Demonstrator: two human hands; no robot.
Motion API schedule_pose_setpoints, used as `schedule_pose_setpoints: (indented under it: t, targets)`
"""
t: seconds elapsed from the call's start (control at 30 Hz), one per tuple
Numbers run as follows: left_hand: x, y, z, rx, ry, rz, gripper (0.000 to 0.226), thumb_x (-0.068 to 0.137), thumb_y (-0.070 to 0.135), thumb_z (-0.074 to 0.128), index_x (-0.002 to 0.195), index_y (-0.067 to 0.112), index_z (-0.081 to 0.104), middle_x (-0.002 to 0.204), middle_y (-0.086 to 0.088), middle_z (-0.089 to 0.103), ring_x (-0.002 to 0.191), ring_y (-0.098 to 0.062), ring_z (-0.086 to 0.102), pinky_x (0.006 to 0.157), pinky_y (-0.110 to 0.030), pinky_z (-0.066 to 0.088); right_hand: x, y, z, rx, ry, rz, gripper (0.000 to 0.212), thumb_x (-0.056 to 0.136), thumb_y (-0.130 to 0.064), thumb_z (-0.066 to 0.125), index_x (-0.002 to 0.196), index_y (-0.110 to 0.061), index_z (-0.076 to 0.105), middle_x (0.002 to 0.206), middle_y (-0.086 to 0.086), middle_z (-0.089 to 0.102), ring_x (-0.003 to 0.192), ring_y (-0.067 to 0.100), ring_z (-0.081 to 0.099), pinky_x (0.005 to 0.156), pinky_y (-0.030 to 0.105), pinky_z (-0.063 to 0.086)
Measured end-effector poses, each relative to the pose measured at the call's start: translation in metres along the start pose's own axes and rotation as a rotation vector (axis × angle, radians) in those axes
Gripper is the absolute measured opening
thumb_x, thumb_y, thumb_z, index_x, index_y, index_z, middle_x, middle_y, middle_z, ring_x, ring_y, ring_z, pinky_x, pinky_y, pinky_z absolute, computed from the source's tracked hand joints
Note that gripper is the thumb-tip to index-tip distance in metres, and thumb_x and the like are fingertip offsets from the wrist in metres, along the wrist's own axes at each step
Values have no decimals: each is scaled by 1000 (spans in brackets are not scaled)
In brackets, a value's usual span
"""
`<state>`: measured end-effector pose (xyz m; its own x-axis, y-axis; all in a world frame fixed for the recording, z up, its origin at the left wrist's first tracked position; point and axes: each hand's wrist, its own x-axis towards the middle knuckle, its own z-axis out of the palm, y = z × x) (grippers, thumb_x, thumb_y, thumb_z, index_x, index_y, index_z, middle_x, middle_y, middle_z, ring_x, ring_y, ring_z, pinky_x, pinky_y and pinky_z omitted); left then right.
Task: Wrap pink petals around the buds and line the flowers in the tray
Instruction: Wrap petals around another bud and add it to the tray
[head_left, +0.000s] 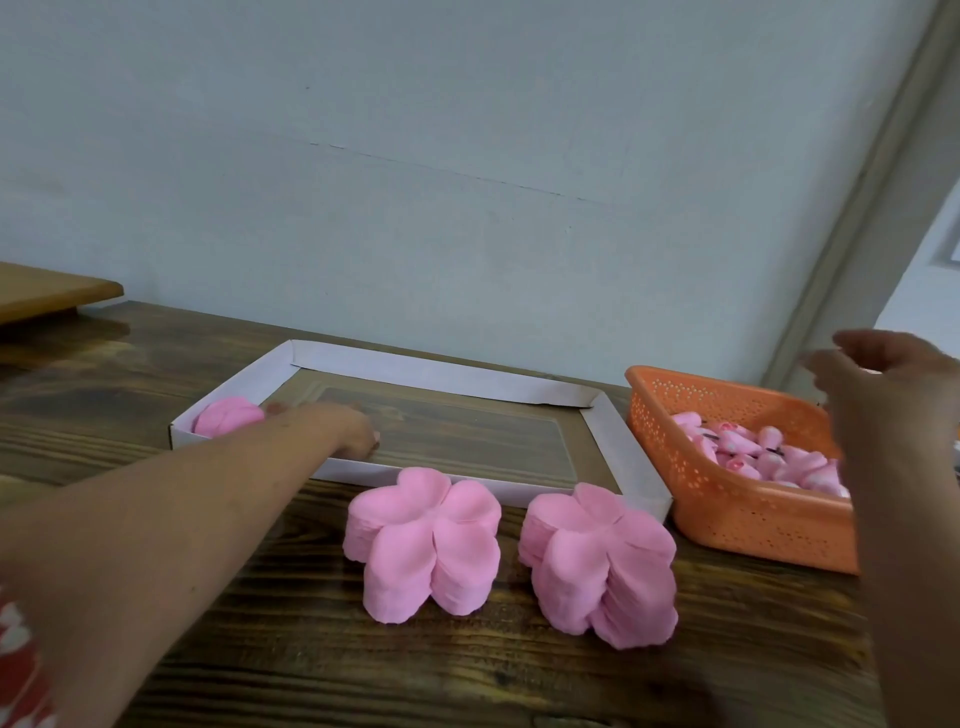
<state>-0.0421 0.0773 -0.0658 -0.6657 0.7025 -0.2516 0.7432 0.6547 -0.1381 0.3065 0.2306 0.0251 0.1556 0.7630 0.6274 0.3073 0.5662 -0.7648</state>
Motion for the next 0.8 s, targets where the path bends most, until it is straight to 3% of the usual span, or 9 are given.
schedule_pose_setpoints:
  t: [0.1,0.2,0.37,0.43,0.53,0.63,0.67,0.73,0.8]
  targets:
    - [4,-2,3,-85,-5,-15,57,104,42,25,150,7,26,157,-12,25,143,-30,27,114,-38,23,29,16,-2,-180,-244,125,24,78,-10,71,99,0,68,73,17,63,62,29,56,53,31,48]
    - [3,-3,4,-143,-14,-47,70,100,55,26,151,8,19,158,-12,22,144,-31,25,116,-41,22,38,31,-1,-409,-528,199,19,77,-7,75,86,7,68,64,16,60,52,25,49,48,27,41]
    - [-5,2,0,-215,8,-74,84,95,64,28,153,11,-2,160,-13,13,145,-35,19,117,-46,19,41,48,5,-853,-952,71,17,74,-26,79,77,-10,74,74,9,69,61,18,58,55,22,44]
    - [-11,2,-3,-243,33,-125,95,88,72,34,153,17,-7,159,-11,18,144,-36,21,115,-52,18,42,53,10,-905,-1018,1,18,75,-23,78,90,-14,74,86,6,67,71,17,59,66,26,47]
    - [-20,2,-7,-190,88,-87,85,85,78,29,153,32,3,160,2,17,144,-32,21,113,-61,14,41,55,19,-1013,-1071,-106,31,79,-19,74,109,-23,69,104,3,60,82,16,58,74,26,48]
    - [-25,6,-13,-174,199,-72,95,81,82,29,153,27,3,150,-6,39,140,-33,28,112,-60,15,37,56,27,-1111,-1074,-214,34,82,-17,68,116,-22,67,121,2,61,90,13,52,80,22,39]
    - [-28,9,-17,-147,252,-60,95,81,81,30,153,25,5,150,-8,38,140,-34,28,111,-59,17,36,57,29,-1124,-1061,-229,33,83,-17,67,115,-21,67,121,1,62,92,13,52,81,21,38]
    - [-37,15,-28,-106,371,19,82,86,73,37,150,23,24,150,-7,37,138,-31,31,109,-53,23,34,59,33,-1128,-1034,-229,28,84,-19,66,111,-18,70,116,3,66,95,15,57,80,21,39]
    - [-53,17,-40,-192,439,232,53,91,54,51,130,20,55,132,-4,57,122,-25,51,99,-40,40,32,60,34,-1147,-1014,-254,23,86,-22,63,106,-18,72,111,5,68,95,18,60,81,23,44]
